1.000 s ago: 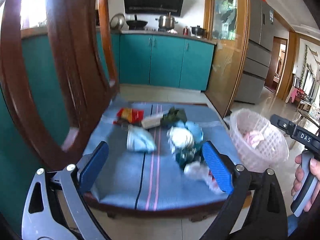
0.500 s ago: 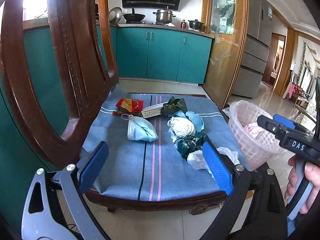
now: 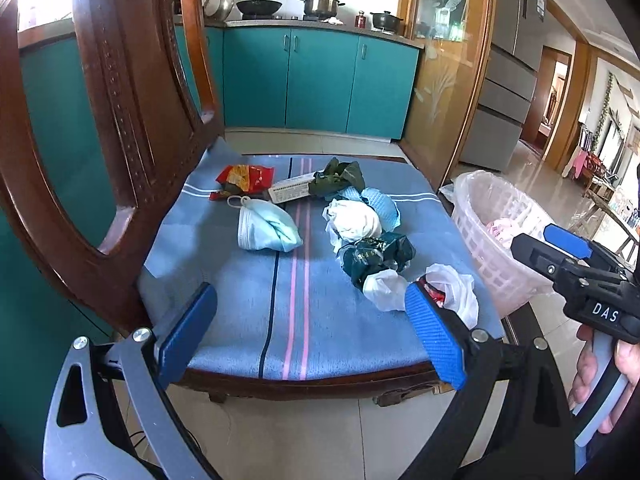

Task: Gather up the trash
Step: 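Move both open tools back over the chair seat, then grasp the white plastic bag with red contents with the right tool and lift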

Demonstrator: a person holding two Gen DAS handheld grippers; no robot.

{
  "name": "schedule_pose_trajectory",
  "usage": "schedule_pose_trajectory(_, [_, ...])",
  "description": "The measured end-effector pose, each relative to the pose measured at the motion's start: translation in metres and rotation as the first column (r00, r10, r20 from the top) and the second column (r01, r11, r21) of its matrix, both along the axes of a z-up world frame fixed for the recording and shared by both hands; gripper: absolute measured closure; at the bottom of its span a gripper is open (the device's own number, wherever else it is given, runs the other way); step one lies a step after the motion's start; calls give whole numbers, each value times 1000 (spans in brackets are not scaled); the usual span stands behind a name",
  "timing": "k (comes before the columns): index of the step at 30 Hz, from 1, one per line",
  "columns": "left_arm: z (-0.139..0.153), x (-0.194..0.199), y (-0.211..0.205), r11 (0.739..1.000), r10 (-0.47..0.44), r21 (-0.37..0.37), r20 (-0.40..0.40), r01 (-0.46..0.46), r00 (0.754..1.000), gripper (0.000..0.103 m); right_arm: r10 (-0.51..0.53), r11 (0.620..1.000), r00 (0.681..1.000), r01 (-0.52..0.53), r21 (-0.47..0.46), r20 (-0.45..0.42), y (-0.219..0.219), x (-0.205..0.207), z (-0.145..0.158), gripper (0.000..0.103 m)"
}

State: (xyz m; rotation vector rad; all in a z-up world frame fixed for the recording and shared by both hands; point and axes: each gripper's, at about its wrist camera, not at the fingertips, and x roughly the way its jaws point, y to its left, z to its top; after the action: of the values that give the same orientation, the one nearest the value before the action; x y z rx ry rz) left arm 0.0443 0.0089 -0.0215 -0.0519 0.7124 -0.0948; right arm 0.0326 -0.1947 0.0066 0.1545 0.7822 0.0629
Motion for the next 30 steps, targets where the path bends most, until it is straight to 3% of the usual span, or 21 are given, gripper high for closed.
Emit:
schedule_pose_trajectory(8, [0,-1,0,1000,4,0,1,-4,1000,8,57,998,997,-56,15,-52,8,3,-10,12])
schedule_pose_trajectory(16, [0,0,1,1000,6,0,-2,-6,1000,8,115,993,972,-109,42,-204,26,16,-45,14])
schedule_pose_trajectory(18, [0,0,2,1000,9,-2,-3,-9,1000,8,119,992,966,-107,62,-228,27,19,-51,19])
schedule_pose_trajectory(21, [-2,2,1,1000,7,-1,-9,-7,1000,8,132,990,953,-114,82,-271,30,24,-61,37])
schedule_pose_trajectory(23, [-3,2,0,1000,3,-2,-11,-3,1000,8,147,988,942,-125,90,-302,32,27,-68,65])
schedule_pose_trajectory(25, [-5,3,-3,1000,-5,-2,-18,5,1000,8,161,986,938,-138,96,-306,34,27,-70,79])
schedule_pose_trajectory(30, [-10,6,-12,1000,-19,9,-30,20,999,8,157,986,963,-138,96,-219,25,21,-44,89])
